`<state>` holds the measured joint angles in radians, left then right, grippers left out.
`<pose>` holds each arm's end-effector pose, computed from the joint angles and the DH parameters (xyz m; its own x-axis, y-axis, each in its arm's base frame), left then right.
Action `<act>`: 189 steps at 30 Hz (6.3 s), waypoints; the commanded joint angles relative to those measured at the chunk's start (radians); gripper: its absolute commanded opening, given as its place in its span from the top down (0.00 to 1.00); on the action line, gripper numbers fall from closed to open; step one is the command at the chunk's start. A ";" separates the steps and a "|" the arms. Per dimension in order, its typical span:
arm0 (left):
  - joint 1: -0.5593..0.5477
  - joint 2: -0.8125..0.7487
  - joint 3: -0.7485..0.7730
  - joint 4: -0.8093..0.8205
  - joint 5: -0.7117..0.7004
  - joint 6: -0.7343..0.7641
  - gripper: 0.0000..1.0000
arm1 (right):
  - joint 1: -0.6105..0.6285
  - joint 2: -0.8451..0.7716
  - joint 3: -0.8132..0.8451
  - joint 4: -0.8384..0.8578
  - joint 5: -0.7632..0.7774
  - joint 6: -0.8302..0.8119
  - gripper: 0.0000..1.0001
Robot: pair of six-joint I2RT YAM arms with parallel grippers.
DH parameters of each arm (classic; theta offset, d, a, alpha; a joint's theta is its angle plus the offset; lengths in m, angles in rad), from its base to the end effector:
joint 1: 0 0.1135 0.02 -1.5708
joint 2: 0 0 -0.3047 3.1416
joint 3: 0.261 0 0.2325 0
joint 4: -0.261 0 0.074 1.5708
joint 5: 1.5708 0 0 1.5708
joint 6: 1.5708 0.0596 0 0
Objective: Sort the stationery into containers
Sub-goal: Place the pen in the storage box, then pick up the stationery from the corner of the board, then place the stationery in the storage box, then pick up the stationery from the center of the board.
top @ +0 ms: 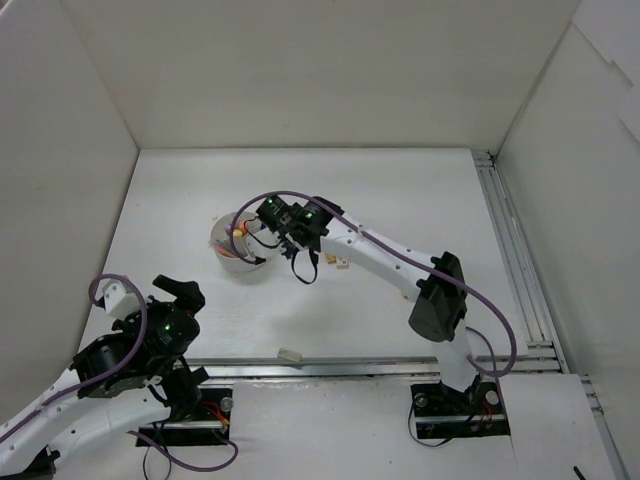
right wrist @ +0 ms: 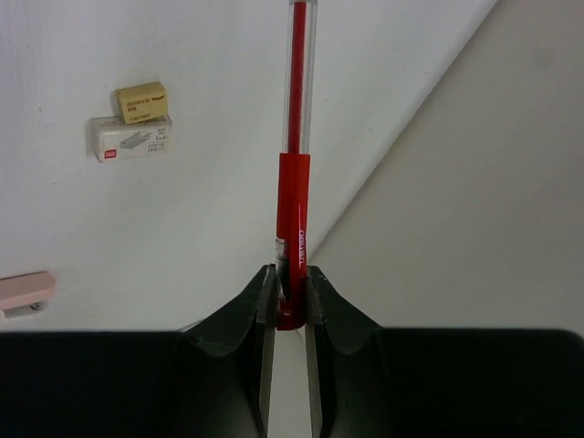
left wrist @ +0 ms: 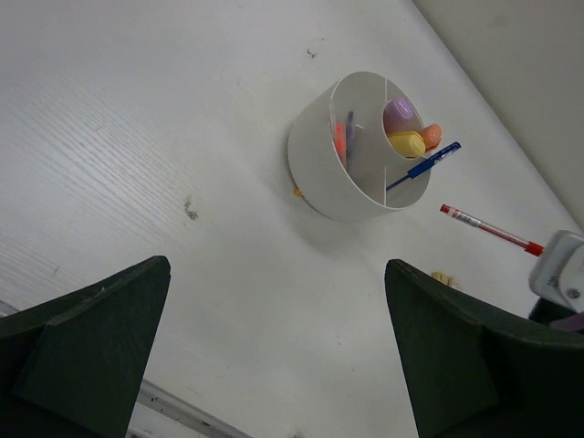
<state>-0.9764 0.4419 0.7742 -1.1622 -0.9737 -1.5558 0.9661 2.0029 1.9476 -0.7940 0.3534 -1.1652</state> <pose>0.0464 0.0194 0.2945 -0.1594 -0.7680 -0.6202 -0.4109 0.6229 -0.6657 0.2791 0.3675 0.3401 0.4214 -0.9066 -0.0218 -0.6455 -0.2829 -0.7095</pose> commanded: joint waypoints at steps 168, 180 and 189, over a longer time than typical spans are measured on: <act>0.028 0.274 0.160 0.491 0.198 0.722 0.00 | -0.220 -0.382 -0.618 1.480 -0.364 1.258 0.02; 0.180 0.760 0.377 0.814 0.817 1.017 0.00 | -0.290 -1.022 -1.217 1.243 0.046 1.432 0.02; 0.176 1.191 0.687 0.655 0.788 0.907 0.00 | -0.291 -1.320 -1.300 0.969 0.237 1.475 0.02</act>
<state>-0.8181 1.5906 1.3857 -0.4526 -0.1799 -0.5903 0.6754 0.7300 0.6727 0.2291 0.4717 0.2729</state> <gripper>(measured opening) 0.996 0.979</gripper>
